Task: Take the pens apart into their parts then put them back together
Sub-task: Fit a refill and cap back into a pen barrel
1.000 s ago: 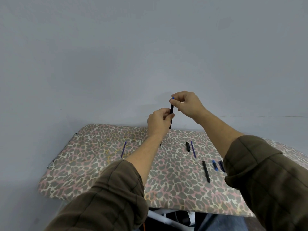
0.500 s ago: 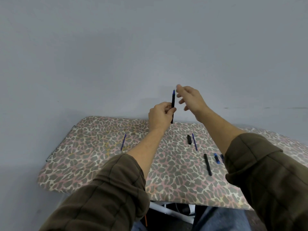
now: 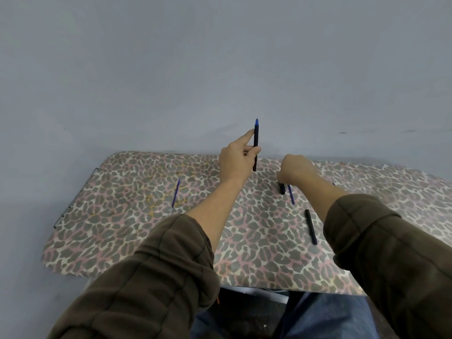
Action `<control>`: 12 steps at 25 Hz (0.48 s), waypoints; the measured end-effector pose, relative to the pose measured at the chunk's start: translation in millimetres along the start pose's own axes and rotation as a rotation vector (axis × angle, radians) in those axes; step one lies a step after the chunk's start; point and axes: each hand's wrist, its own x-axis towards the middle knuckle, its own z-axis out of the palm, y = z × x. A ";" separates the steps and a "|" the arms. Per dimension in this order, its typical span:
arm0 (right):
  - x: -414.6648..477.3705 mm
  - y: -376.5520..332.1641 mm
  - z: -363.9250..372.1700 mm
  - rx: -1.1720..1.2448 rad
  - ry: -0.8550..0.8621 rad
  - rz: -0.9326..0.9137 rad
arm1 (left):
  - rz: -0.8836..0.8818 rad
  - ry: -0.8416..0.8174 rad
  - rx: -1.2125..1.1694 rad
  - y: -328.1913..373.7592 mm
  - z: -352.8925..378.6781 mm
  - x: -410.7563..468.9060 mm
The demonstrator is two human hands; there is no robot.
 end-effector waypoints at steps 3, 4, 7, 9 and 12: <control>0.9 -3.5 6.6 -0.061 -0.074 -0.006 | -0.009 0.002 -0.008 -4.6 3.0 5.3; 1.3 -5.0 9.0 -0.065 -0.085 -0.003 | -0.010 0.003 -0.010 -6.0 4.2 6.2; 2.7 -12.2 9.8 -0.048 -0.078 -0.038 | -0.002 -0.004 -0.013 -8.4 5.9 8.4; 5.5 -17.0 1.6 0.066 -0.028 -0.049 | 0.002 -0.009 -0.010 -9.3 6.0 8.4; 8.2 -24.3 -29.8 0.396 0.060 -0.090 | 0.017 -0.016 -0.006 -9.5 3.8 7.2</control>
